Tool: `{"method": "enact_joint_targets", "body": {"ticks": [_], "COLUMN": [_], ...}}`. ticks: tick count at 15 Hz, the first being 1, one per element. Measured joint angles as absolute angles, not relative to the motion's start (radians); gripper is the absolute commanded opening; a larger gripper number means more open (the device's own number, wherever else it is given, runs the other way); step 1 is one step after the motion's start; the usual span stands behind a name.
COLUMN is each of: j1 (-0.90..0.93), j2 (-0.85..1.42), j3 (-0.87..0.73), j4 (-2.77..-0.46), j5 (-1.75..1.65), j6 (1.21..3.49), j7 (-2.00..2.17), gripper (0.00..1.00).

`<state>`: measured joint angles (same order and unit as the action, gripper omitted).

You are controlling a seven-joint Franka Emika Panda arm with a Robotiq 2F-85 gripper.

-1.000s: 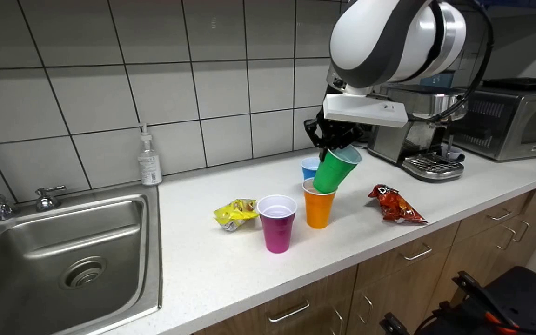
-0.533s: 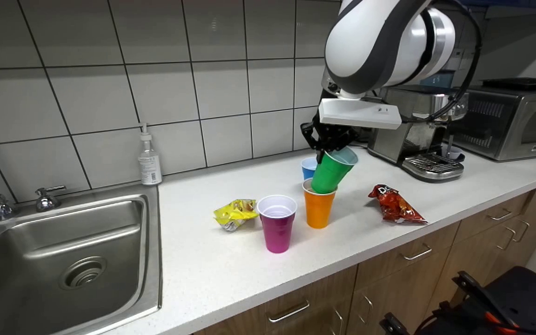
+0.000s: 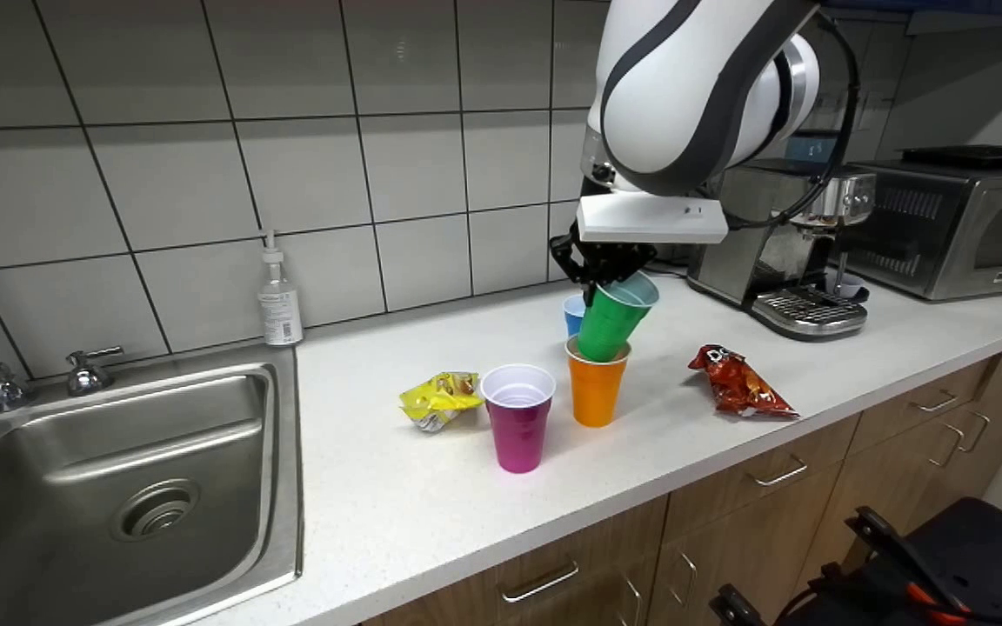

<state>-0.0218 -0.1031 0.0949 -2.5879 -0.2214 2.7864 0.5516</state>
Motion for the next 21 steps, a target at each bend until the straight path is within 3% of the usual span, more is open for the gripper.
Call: {"method": "enact_joint_targets", "body": {"ticks": [21], "j1": [0.013], "j2": [0.048], "j3": [0.105], "j4": [-2.509], "j5": [-0.436], "j6": [2.785], "j7": [0.730], "gripper": [0.01]}}
